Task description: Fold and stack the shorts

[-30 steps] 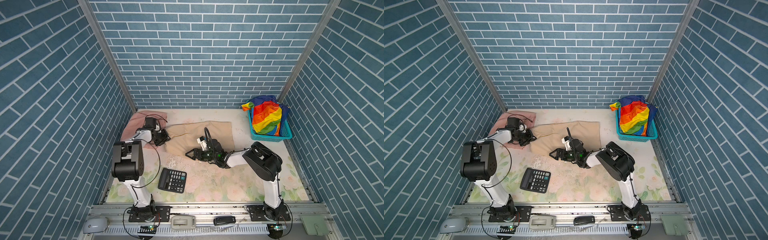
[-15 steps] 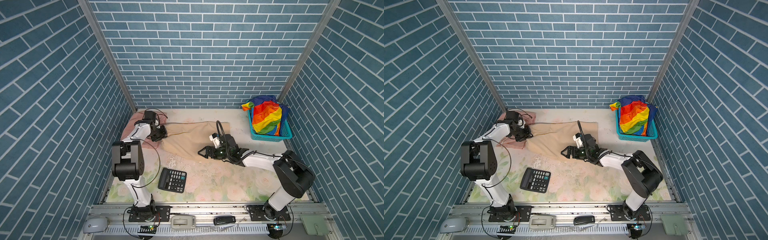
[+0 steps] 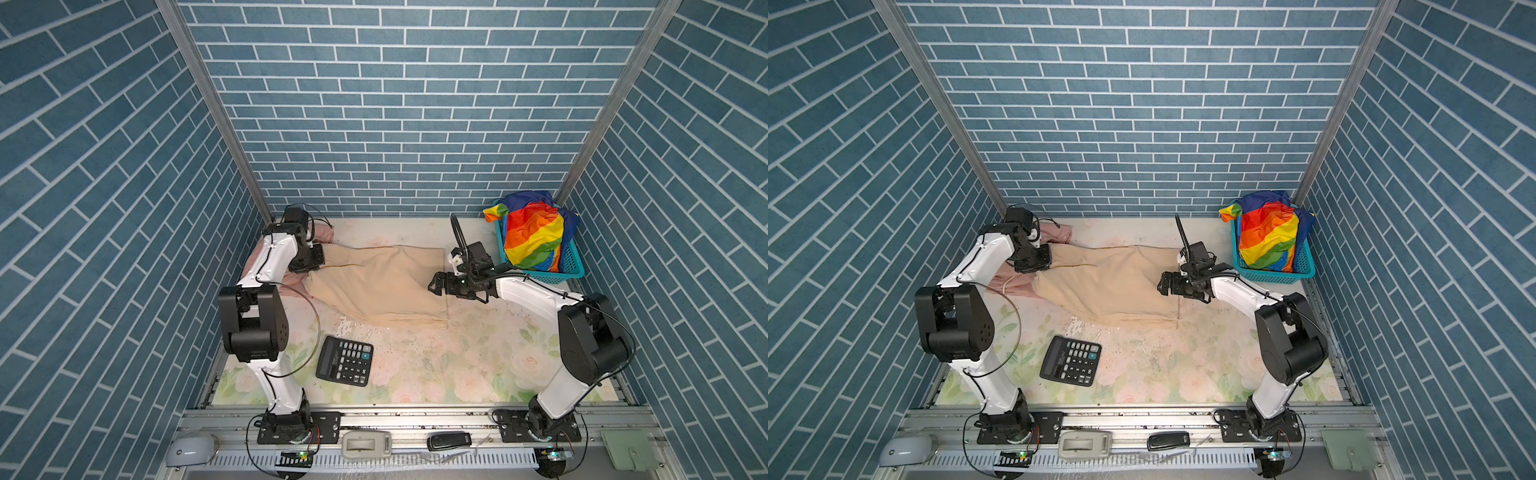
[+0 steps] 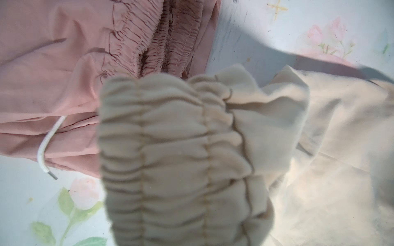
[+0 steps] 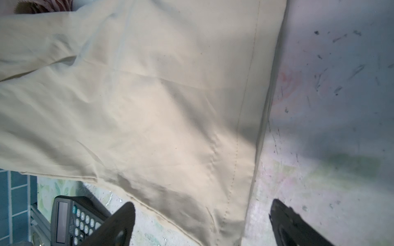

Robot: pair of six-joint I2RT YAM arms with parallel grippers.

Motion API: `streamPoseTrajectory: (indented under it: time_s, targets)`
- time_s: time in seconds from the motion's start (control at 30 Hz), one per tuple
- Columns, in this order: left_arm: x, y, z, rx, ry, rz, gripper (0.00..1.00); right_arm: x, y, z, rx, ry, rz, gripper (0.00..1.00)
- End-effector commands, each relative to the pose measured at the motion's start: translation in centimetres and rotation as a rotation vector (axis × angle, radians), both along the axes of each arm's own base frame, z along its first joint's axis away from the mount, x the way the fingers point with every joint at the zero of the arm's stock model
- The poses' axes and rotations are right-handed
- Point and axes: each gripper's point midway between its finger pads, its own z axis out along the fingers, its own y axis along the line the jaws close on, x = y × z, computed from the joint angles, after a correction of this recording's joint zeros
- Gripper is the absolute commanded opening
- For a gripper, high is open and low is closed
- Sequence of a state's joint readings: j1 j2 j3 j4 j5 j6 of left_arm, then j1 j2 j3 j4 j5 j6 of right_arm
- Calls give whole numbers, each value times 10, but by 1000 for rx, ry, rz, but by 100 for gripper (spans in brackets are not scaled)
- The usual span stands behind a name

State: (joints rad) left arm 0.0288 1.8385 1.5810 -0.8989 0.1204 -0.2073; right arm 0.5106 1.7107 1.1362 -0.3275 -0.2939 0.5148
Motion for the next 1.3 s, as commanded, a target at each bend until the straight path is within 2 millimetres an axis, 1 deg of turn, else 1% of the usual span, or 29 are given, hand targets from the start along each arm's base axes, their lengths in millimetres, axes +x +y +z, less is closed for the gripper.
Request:
streamPoseTrajectory:
  time_s: [0.0, 0.1, 0.27, 0.33, 0.47, 0.6, 0.77, 0.9, 1.07, 1.27]
  targets:
    - [-6, -17, 13, 39, 5, -61, 0, 3, -2, -10, -62, 14, 22, 99]
    - [-4, -37, 13, 65, 16, -107, 0, 11, 6, -17, -46, 34, 22, 99]
    - [-2, -68, 16, 118, 33, -179, 0, 20, 11, -28, -42, 51, 0, 98]
    - [-2, -79, 18, 129, 31, -196, 0, 22, 12, -31, -39, 56, -5, 96]
    - [-2, -104, 20, 132, 42, -235, 0, 24, 14, -41, -39, 70, -13, 90]
    - [-2, -132, 18, 129, 66, -273, 0, 25, 17, -49, -25, 88, -25, 84]
    - [-5, -172, 12, 105, 99, -317, 0, 22, 22, -60, -19, 106, -25, 78]
    - [-4, -198, 13, 96, 99, -344, 0, 20, 25, -65, -19, 114, -20, 74]
    - [-4, -223, 12, 73, 101, -368, 0, 17, 26, -70, -16, 120, -19, 71]
    - [-4, -247, 7, 41, 101, -380, 0, 13, 28, -75, -3, 135, -23, 69]
